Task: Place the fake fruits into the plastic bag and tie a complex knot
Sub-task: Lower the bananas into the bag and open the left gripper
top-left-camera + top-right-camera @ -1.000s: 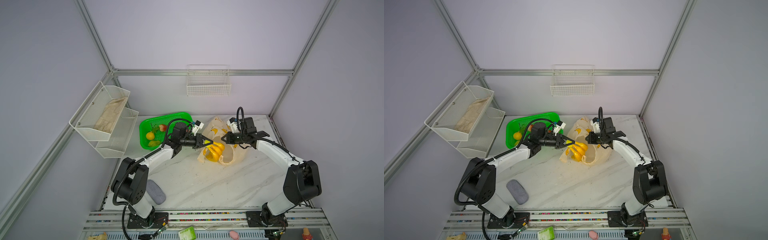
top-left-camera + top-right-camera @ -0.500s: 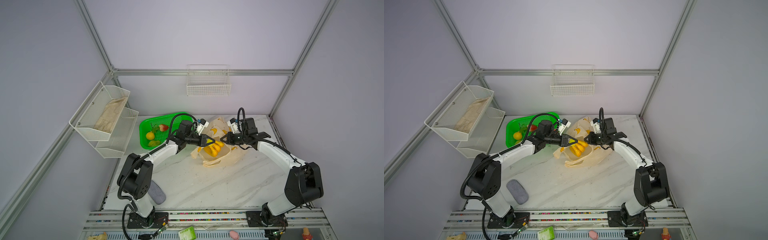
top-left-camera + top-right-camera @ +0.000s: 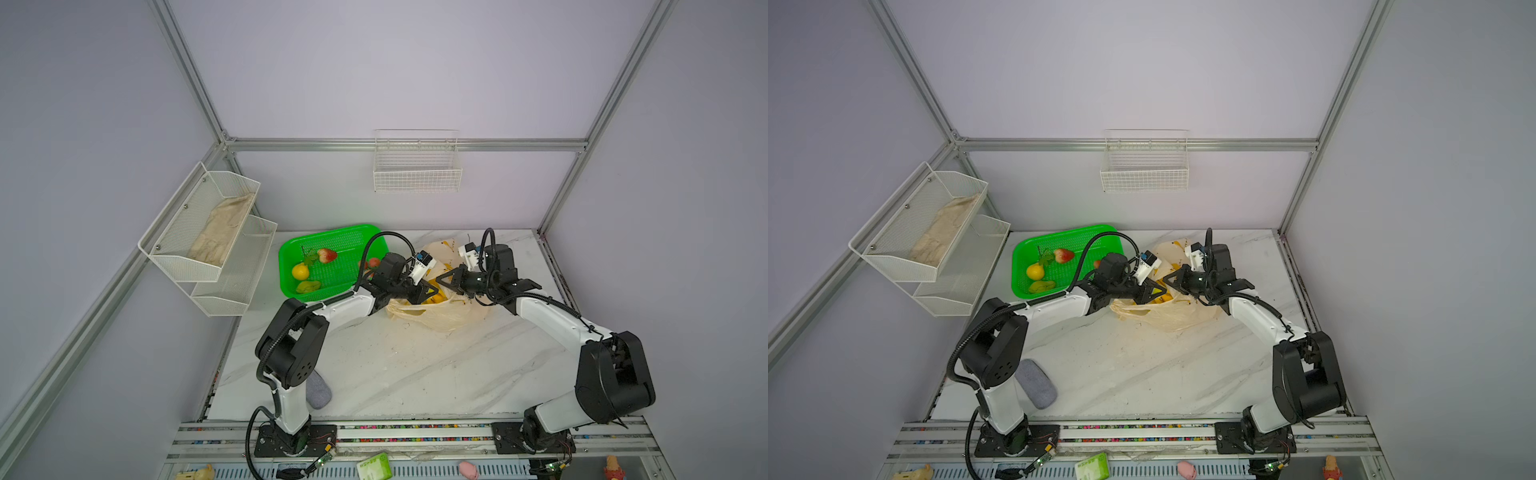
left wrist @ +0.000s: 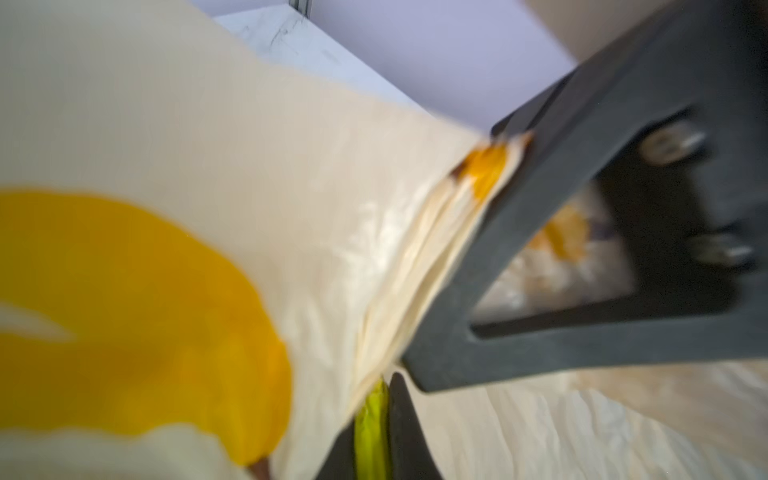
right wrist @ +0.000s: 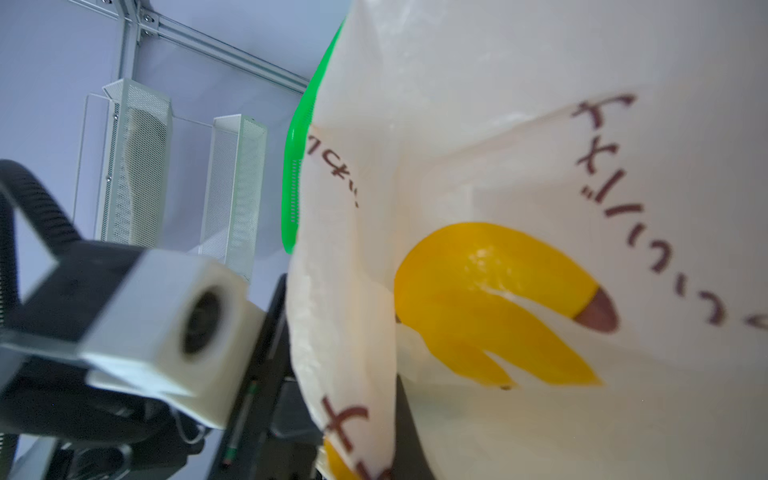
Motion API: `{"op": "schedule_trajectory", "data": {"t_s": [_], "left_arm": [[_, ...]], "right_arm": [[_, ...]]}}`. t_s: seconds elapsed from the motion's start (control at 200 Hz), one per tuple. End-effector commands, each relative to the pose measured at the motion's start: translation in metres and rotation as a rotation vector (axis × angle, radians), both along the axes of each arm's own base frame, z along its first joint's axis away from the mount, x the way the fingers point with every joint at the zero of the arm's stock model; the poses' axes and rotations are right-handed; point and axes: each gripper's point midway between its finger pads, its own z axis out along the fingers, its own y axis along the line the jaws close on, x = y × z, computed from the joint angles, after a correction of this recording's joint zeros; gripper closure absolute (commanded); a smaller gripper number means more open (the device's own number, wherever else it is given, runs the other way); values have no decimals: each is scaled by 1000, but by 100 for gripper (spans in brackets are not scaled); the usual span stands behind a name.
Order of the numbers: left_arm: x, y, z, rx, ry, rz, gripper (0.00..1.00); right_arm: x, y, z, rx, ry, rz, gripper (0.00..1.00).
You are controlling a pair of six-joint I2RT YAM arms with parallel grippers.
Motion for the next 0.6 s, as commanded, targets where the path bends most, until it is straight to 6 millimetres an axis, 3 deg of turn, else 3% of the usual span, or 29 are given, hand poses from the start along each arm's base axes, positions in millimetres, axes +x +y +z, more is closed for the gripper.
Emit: {"op": "schedule_trajectory", "data": {"t_s": [0.0,0.19,0.355,0.47,0.595], "left_arm": [[29,-8,35,-39,-174,55,88],[16,-2,53,-83,-180,51,58],[-10,22,78,-115,-176,71,36],[-26,44,94,-141,-155,101,25],[-42,74,107,-178,-94,177,21]], "right_arm": [[5,5,29,84,-53,-15,100],[14,-9,22,21,-64,-84,100],[24,-29,12,-75,-82,-136,100],[29,-38,4,-140,-87,-157,100],[33,-45,0,-169,-89,-173,100]]}}
